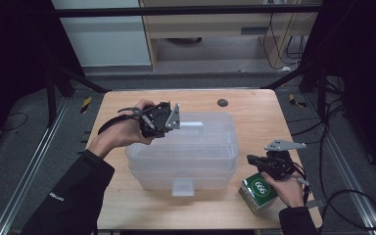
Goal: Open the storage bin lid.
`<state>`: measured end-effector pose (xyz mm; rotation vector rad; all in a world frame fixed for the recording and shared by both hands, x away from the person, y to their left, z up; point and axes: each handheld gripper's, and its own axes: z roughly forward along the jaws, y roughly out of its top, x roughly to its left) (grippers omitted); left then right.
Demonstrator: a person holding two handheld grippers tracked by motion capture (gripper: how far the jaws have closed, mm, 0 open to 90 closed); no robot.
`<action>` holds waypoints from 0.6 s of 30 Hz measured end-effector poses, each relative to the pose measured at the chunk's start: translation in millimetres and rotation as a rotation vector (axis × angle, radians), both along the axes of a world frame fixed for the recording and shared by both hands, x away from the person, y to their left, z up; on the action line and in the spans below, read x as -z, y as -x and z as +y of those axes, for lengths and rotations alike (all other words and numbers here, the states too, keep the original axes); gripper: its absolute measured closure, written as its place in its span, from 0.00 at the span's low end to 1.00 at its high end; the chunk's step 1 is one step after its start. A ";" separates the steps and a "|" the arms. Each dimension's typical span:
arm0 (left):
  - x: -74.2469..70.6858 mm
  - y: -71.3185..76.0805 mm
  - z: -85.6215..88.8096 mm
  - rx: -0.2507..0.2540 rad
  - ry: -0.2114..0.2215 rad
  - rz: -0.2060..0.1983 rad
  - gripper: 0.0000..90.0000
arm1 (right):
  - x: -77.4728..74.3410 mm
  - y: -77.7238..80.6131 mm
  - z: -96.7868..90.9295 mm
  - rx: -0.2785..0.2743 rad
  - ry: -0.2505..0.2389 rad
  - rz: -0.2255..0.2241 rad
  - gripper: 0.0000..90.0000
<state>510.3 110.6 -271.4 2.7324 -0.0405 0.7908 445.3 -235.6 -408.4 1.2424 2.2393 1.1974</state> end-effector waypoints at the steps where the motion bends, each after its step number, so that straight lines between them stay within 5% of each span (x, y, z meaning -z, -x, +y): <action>1: 0.0 0.0 0.0 0.000 0.000 0.000 0.82 | 0.3 0.1 0.1 0.000 0.000 -0.001 1.00; 18: -8.3 -14.6 4.1 -0.036 0.060 -0.041 0.80 | 0.0 2.0 2.1 -0.027 -0.005 -0.001 1.00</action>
